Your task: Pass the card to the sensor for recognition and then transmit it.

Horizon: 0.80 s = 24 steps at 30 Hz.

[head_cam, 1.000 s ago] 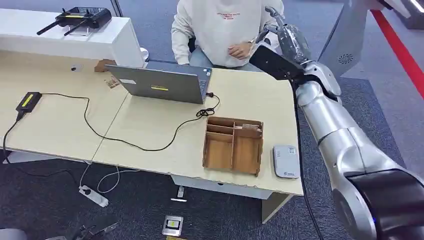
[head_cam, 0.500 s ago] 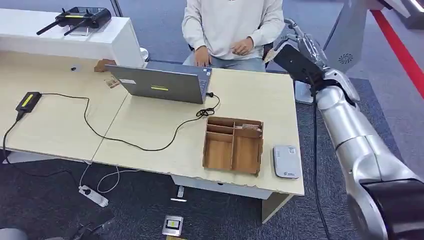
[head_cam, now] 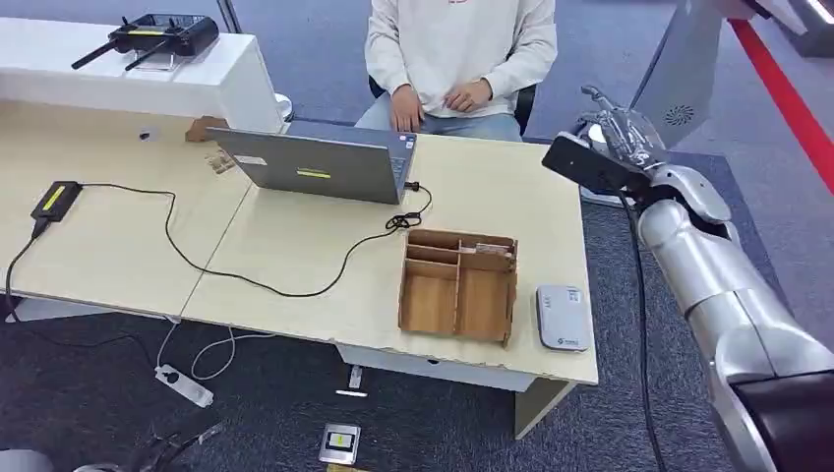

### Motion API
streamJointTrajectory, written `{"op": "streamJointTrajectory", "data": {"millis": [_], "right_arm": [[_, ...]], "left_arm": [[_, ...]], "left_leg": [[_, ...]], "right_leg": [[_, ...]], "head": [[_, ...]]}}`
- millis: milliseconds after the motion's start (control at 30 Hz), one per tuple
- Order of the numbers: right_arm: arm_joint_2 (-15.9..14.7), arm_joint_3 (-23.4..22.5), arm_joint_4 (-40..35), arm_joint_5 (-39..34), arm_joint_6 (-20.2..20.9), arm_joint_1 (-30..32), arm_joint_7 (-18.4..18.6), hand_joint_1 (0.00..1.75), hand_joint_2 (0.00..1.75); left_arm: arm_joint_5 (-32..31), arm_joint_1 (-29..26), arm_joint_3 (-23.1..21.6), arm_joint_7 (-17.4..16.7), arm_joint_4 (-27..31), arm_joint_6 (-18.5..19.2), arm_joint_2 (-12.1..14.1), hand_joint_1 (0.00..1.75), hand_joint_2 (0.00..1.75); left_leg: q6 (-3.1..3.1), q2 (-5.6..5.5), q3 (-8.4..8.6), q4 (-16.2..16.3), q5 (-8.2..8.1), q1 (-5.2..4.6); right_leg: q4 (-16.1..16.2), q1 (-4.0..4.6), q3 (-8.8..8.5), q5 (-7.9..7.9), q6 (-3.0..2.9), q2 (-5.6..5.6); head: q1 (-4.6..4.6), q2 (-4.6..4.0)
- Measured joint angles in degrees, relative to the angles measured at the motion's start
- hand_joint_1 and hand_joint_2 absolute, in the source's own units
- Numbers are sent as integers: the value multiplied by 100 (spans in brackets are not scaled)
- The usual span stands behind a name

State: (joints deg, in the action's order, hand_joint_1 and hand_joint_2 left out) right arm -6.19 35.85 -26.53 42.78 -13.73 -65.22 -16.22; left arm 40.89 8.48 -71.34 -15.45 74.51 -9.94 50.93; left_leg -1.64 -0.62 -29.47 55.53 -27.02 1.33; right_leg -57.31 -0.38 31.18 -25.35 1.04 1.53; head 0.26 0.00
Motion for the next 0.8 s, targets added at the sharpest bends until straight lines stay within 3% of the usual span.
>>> {"op": "streamJointTrajectory", "data": {"millis": [200, 433, 800], "right_arm": [[-210, 334, 92, 26, -59, 213, 127, 175, 175], [-406, 426, 70, 105, 46, 540, 361, 175, 175], [-472, 537, -26, 586, 385, 808, 450, 175, 175]], "left_arm": [[61, -9, 55, 382, -101, 273, -13, 0, 175], [216, -85, 157, -201, 188, -218, 140, 0, 175], [453, -100, 194, -66, 181, 74, 155, 0, 175]], "left_leg": [[1, -3, 1, 0, -1, 1], [1, 0, 0, 0, -1, -2], [1, -3, 0, 0, 0, -1]], "right_leg": [[4, 1, -4, 0, 0, -1], [3, -2, 0, 0, 0, -1], [3, -1, 0, 0, 0, -1]], "head": [[2, 0], [2, 0], [2, 0]]}}
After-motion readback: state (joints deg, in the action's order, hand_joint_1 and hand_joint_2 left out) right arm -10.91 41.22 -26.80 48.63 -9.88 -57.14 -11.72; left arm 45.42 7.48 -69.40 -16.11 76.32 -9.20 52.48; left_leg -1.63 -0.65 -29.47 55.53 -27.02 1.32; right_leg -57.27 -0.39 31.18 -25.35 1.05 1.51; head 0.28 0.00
